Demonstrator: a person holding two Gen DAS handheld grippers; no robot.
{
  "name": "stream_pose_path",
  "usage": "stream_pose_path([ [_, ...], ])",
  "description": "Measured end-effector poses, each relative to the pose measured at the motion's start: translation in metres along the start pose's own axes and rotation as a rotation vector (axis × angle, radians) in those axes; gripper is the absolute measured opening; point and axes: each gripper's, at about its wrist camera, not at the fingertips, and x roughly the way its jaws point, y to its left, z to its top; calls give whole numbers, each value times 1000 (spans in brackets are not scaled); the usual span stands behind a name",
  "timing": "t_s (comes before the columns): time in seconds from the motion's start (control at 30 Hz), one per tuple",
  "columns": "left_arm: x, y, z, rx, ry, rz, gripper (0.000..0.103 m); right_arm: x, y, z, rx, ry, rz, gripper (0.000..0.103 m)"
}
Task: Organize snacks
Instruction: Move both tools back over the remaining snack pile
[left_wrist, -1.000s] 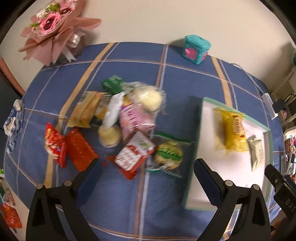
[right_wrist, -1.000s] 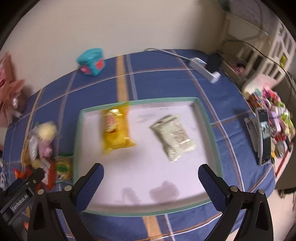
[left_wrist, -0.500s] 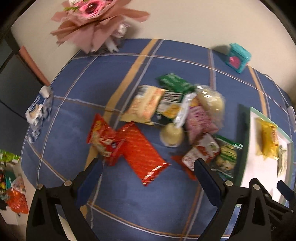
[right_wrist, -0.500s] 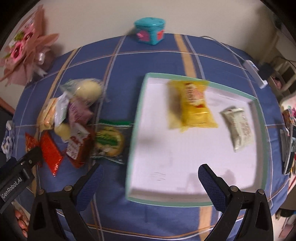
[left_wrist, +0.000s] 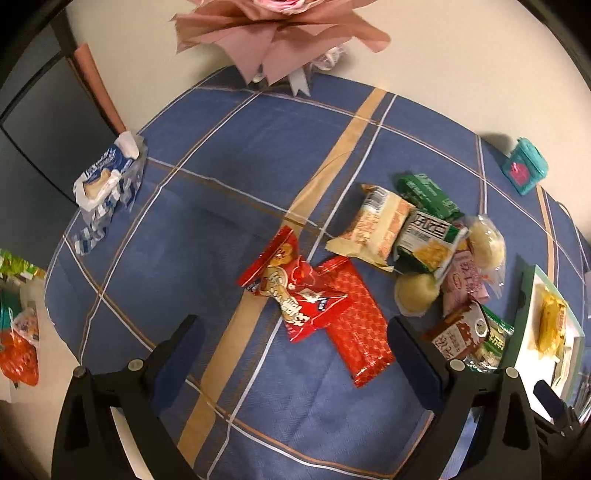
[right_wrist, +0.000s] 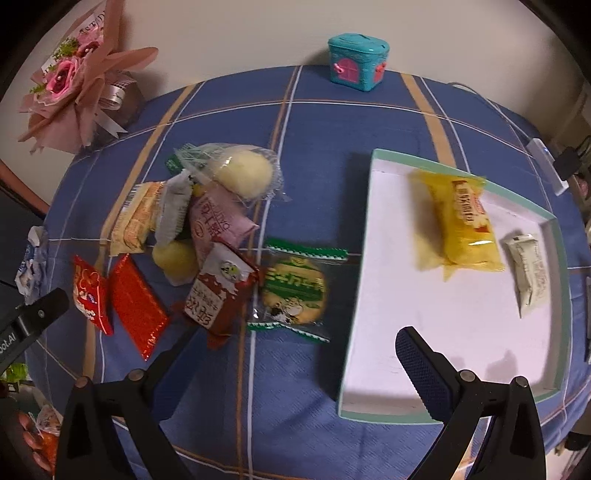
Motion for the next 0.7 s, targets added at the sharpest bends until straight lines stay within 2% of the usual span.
stream_pose_path([
  [0.2,13,2,2,-56,48,-22,99,18,-5,5,25,4,13,103],
  [0.37,24,-2,6,-72,64,-78,99,25,-8,7,31,-6,30,102],
  [0.5,37,-8,5,-79,108,-100,99,27,-8,12,15,-23,32,96],
  [0.6,46,-14,4,-75,128,-110,99,33,-10,14,16,-21,29,86],
  [0.7,51,-19,3,-87,135,-118,99,40,-13,16,24,-9,33,81],
])
